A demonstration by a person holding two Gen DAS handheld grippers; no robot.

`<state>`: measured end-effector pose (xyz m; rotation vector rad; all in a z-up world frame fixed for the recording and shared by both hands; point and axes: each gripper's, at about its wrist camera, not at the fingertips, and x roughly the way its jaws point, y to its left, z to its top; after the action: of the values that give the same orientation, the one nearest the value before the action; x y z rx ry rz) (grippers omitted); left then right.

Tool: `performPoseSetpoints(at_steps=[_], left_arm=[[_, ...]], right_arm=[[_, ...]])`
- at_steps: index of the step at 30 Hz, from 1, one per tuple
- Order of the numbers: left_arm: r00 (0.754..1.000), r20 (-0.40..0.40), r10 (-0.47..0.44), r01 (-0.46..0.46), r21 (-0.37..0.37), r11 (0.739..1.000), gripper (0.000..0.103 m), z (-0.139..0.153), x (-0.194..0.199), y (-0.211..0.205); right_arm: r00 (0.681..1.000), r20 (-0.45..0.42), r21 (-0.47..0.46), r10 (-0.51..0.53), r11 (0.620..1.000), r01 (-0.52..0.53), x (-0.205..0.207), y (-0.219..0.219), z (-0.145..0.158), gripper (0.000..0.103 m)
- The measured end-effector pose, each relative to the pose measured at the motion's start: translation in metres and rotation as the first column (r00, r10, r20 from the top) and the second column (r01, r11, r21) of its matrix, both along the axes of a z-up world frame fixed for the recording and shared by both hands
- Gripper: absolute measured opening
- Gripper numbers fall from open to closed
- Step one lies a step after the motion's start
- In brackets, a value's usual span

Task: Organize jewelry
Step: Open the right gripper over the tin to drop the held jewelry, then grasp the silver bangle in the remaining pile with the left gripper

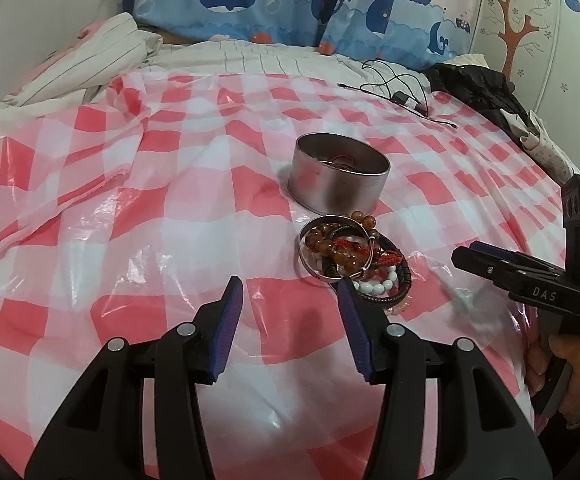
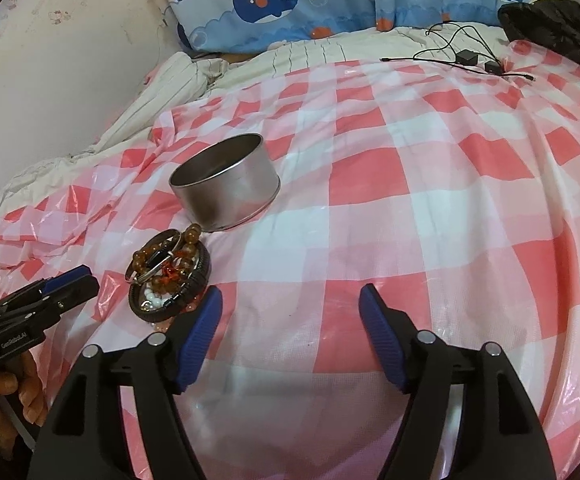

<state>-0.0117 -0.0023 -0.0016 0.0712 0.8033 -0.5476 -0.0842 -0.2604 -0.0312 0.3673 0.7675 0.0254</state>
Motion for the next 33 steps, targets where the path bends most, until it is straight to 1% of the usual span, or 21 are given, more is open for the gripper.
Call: performPoseSetpoints(at_steps=[2,6,9,12,14,16,18,23,25,28,29,31,33], left_arm=[[1.000,0.001,0.006,-0.006,-0.001,1.000,0.047,-0.001,0.000,0.001],[1.000,0.005,0.011,-0.011,-0.002,1.000,0.047,-0.001,0.000,0.001],[1.000,0.014,-0.001,0.000,0.024,1.000,0.047,-0.003,-0.001,-0.003],[1.000,0.012,0.011,-0.011,0.049,0.999,0.047,-0.006,0.001,-0.005],[1.000,0.004,0.019,-0.019,0.045,0.999,0.047,-0.007,0.006,-0.003],[1.000,0.002,0.023,-0.023,0.024,0.999,0.047,-0.006,0.011,-0.002],[1.000,0.004,0.017,-0.017,0.028,0.999,0.047,-0.007,0.016,-0.005],[0.999,0.032,0.002,-0.006,0.123,0.992,0.047,-0.009,0.029,-0.023],[1.000,0.030,0.008,-0.013,0.162,0.987,0.047,-0.013,0.035,-0.028],[1.000,0.017,0.000,-0.004,0.197,0.980,0.047,-0.017,0.042,-0.034],[1.000,0.026,-0.008,0.002,0.231,0.973,0.047,-0.019,0.044,-0.039],[0.998,0.059,-0.019,-0.001,0.316,0.949,0.047,-0.022,0.045,-0.049],[0.995,0.103,-0.010,-0.031,0.393,0.919,0.049,-0.024,0.047,-0.052]], right_arm=[[1.000,0.000,0.018,-0.004,1.000,0.004,0.000,-0.003,-0.001,0.069],[1.000,0.002,0.006,-0.007,1.000,0.007,-0.001,-0.002,0.001,0.071],[1.000,0.004,0.010,-0.009,1.000,0.009,-0.001,-0.002,0.001,0.072],[1.000,0.003,0.009,-0.007,1.000,0.007,-0.002,-0.003,0.000,0.072],[1.000,0.003,0.010,-0.007,1.000,0.007,-0.002,-0.003,0.000,0.073],[1.000,0.001,0.009,-0.006,1.000,0.006,-0.001,-0.003,0.000,0.073],[1.000,-0.001,0.007,-0.004,1.000,0.004,-0.001,-0.002,0.000,0.074],[1.000,-0.005,0.003,0.002,1.000,-0.002,0.002,-0.001,-0.001,0.076],[1.000,-0.006,0.002,0.003,1.000,-0.003,0.003,0.000,-0.001,0.076],[1.000,-0.007,0.002,0.002,1.000,-0.002,0.003,0.000,-0.001,0.077],[1.000,-0.008,0.001,0.003,1.000,-0.003,0.003,0.001,-0.001,0.077],[1.000,-0.007,0.001,0.003,1.000,-0.003,0.003,0.001,-0.002,0.077],[1.000,-0.006,0.004,0.003,1.000,-0.003,0.004,0.001,-0.002,0.077]])
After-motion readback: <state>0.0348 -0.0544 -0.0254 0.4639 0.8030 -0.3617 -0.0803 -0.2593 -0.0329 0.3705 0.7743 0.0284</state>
